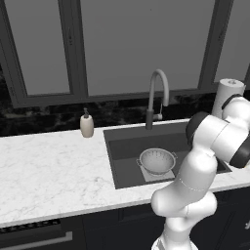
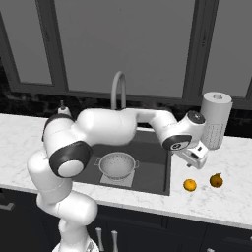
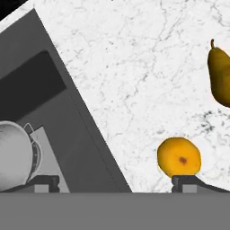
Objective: Put the colander in the sink, put the pear, tangerine in the colander, and turn on the sink faucet and pour water over the colander.
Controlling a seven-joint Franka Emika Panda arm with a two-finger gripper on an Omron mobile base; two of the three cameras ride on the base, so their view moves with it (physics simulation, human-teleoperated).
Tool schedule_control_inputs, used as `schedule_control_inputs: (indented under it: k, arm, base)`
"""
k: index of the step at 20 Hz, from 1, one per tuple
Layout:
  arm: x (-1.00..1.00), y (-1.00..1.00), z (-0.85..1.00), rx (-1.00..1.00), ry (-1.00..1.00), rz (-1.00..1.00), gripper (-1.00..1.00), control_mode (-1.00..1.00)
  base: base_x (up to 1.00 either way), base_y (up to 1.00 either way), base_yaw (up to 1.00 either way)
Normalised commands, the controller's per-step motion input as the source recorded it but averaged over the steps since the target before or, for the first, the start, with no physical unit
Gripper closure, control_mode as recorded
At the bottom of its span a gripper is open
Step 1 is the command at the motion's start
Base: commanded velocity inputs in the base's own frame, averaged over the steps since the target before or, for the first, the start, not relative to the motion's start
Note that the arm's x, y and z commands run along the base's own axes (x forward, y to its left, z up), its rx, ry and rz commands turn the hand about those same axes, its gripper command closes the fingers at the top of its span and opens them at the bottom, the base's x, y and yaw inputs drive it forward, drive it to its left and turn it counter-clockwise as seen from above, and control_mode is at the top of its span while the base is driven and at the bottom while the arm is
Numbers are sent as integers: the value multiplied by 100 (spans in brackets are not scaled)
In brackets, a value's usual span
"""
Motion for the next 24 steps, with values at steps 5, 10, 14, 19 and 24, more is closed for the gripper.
schedule_control_inputs:
  k: [5,10,14,19,24]
  arm:
    - [-42,-30,-11,-11,0,9,-100,-100]
    - [-14,-16,-18,-8,0,4,-100,-100]
    - [-18,-6,-22,-10,0,0,-100,-100]
    - [-2,0,-28,-9,1,0,-100,-100]
    - [0,0,-19,-3,4,0,-100,-100]
  base:
    - [0,0,0]
    - [0,0,0]
    - [0,0,0]
    - [0,0,0]
    - [0,0,0]
